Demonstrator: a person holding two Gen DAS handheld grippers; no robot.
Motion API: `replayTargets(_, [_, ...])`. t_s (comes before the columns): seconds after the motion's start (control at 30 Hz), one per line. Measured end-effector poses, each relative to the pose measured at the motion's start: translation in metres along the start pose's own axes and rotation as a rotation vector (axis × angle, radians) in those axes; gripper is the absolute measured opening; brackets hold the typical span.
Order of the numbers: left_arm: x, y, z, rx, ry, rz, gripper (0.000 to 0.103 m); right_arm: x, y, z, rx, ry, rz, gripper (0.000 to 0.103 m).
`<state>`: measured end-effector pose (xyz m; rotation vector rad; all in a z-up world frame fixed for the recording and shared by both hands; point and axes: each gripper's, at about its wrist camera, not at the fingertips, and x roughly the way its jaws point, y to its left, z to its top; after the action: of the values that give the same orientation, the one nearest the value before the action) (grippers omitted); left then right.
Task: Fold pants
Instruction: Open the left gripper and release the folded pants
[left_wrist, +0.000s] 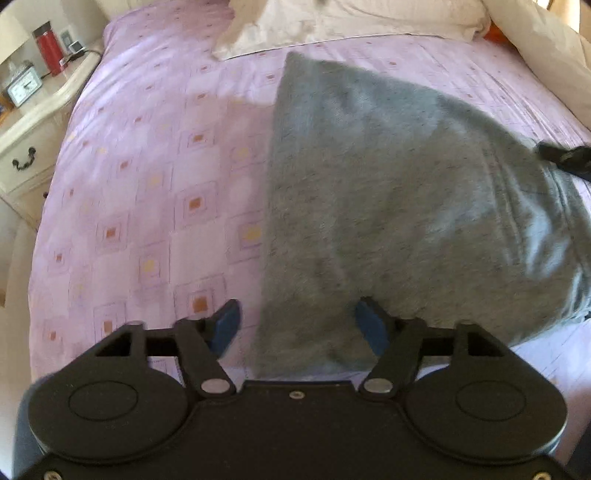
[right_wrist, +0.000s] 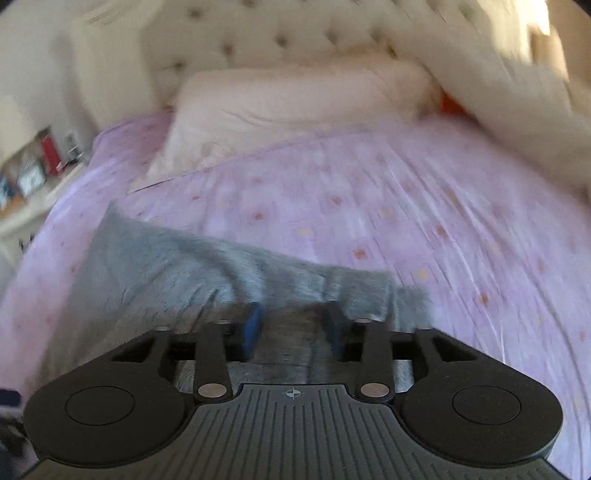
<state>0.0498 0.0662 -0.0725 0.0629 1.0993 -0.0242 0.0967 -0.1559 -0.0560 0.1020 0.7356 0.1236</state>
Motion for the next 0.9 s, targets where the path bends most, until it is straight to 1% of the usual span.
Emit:
replayTargets(0.03, [0.002, 0.004, 0.000, -0.026, 0.018, 0.005, 0.085, -0.001, 0.004, -0.004, -0.022, -0.012, -0.008, 0.048])
replayTargets(0.07, [0.004, 0.010, 0.001, -0.063, 0.049, -0.008, 0.085, -0.003, 0.006, -0.007, -0.031, -0.026, -0.016, 0.048])
replayTargets(0.13, [0.010, 0.021, 0.007, -0.131, 0.094, -0.045, 0.087, -0.003, 0.005, -0.011, -0.034, -0.042, -0.005, 0.048])
replayTargets(0.2, [0.013, 0.025, 0.008, -0.159, 0.114, -0.058, 0.088, -0.004, -0.001, -0.012, -0.040, -0.049, 0.017, 0.048])
replayTargets(0.33, [0.013, 0.022, 0.008, -0.138, 0.102, -0.040, 0.089, -0.006, -0.004, -0.014, -0.041, -0.072, 0.036, 0.048])
replayTargets(0.5, [0.011, 0.014, 0.006, -0.123, 0.105, -0.008, 0.090, -0.009, 0.015, -0.017, -0.160, -0.073, -0.001, 0.048])
replayTargets(0.6, [0.008, 0.007, 0.005, -0.099, 0.111, 0.015, 0.090, -0.015, 0.024, -0.019, -0.210, -0.070, 0.024, 0.047])
replayTargets(0.7, [0.008, 0.000, 0.005, -0.088, 0.119, 0.036, 0.090, -0.020, 0.028, -0.021, -0.236, -0.067, 0.023, 0.047])
replayTargets(0.77, [0.006, 0.002, 0.005, -0.083, 0.126, 0.043, 0.090, -0.022, 0.026, -0.020, -0.228, -0.064, 0.036, 0.047])
replayTargets(0.87, [0.003, 0.002, 0.006, -0.078, 0.134, 0.046, 0.089, -0.031, 0.014, -0.015, -0.168, -0.078, 0.085, 0.045])
replayTargets(0.9, [0.000, 0.002, 0.007, -0.081, 0.138, 0.040, 0.085, -0.034, 0.011, -0.014, -0.145, -0.095, 0.098, 0.045])
